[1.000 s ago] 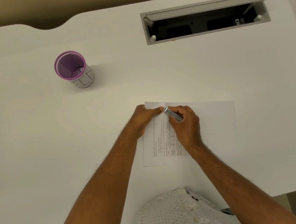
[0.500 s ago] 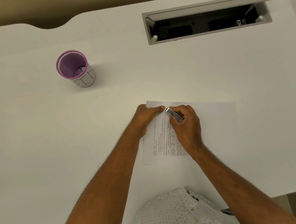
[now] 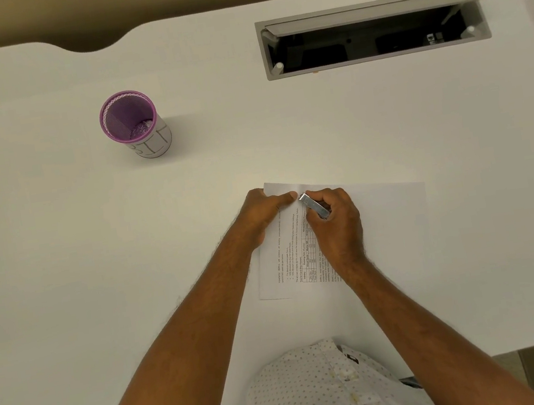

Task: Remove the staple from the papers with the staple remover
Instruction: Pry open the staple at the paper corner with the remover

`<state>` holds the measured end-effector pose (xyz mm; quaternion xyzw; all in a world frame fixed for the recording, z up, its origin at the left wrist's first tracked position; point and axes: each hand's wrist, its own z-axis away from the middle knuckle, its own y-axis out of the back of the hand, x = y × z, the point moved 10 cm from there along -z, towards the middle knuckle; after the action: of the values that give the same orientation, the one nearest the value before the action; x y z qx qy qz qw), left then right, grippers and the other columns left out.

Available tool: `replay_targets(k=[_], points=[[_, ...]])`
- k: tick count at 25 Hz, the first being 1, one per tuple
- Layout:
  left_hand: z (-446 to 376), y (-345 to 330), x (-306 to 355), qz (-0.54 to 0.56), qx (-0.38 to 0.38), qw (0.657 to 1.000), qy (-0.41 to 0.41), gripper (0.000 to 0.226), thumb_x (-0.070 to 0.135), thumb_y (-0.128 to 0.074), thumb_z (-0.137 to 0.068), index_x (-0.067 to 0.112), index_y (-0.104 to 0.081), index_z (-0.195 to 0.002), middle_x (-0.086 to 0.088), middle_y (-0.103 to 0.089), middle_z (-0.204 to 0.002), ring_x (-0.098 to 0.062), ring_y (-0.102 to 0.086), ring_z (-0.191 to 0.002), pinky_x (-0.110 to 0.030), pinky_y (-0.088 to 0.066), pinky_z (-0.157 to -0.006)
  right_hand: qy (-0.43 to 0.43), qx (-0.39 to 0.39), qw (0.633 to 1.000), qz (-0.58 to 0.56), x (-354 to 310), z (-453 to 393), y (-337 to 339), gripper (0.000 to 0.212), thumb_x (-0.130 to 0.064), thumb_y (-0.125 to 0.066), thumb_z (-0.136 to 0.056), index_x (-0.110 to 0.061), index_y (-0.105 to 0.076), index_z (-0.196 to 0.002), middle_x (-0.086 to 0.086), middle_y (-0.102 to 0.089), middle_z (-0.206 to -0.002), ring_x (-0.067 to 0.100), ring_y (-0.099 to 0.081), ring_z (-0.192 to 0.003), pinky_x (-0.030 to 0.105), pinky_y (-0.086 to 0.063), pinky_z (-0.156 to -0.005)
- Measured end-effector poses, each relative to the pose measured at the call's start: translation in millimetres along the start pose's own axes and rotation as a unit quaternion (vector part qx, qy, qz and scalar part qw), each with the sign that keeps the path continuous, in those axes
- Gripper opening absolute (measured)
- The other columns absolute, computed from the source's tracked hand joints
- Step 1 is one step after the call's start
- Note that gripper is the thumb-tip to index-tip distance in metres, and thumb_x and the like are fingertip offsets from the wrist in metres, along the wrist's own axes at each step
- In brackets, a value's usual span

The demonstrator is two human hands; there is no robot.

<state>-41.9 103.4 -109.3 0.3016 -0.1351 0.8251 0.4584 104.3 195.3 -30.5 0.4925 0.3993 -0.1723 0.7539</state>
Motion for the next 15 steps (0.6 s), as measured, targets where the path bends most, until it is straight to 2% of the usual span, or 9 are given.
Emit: replay_targets(k=[4, 8, 12, 15], points=[[-1.5, 0.9, -0.7, 0.004, 0.0, 1.0, -0.005, 0.027, 0.038, -0.08, -0.087, 0.015, -0.07, -0.097, -0.007, -0.079, -0.089, -0.021, -0.077, -0.072, -0.029, -0.06, -0.057, 0.004, -0.003, 1.0, -0.005, -0.4, 1.5, 0.0, 0.025, -0.006, -0.071, -0.09, -0.02, -0.073, -0.11, -0.007, -0.065, -0.104, 0.017, -0.065, -0.096, 0.043, -0.059, -0.08], [-1.2, 0.9, -1.2, 0.009, 0.004, 1.0, -0.002, 0.028, 0.038, -0.082, -0.085, 0.015, -0.071, -0.098, -0.006, -0.08, -0.086, -0.024, -0.078, -0.074, -0.03, -0.061, -0.057, 0.003, -0.005, 1.0, -0.009, 0.5, 1.1, -0.2, 0.025, -0.005, -0.072, -0.088, -0.021, -0.074, -0.107, -0.009, -0.065, -0.102, 0.016, -0.065, -0.094, 0.045, -0.058, -0.08], [-0.5, 1.0, -0.1, 0.01, 0.012, 1.0, -0.003, 0.031, 0.037, -0.082, -0.084, 0.011, -0.074, -0.098, -0.01, -0.08, -0.087, -0.026, -0.077, -0.071, -0.031, -0.061, -0.059, 0.039, -0.026, 0.998, 0.032, -8.4, 9.7, -10.7, 0.027, -0.007, -0.075, -0.085, -0.021, -0.073, -0.108, -0.006, -0.068, -0.109, 0.017, -0.065, -0.103, 0.052, -0.054, -0.093], [0.0, 1.0, 0.6, -0.001, 0.014, 1.0, -0.001, 0.027, 0.039, -0.08, -0.087, 0.015, -0.072, -0.095, -0.008, -0.079, -0.085, -0.019, -0.075, -0.062, -0.026, -0.058, -0.052, 0.051, -0.017, 0.998, 0.027, -9.3, 9.2, -8.8, 0.025, -0.007, -0.074, -0.087, -0.021, -0.072, -0.108, -0.009, -0.066, -0.106, 0.013, -0.065, -0.097, 0.047, -0.057, -0.087]])
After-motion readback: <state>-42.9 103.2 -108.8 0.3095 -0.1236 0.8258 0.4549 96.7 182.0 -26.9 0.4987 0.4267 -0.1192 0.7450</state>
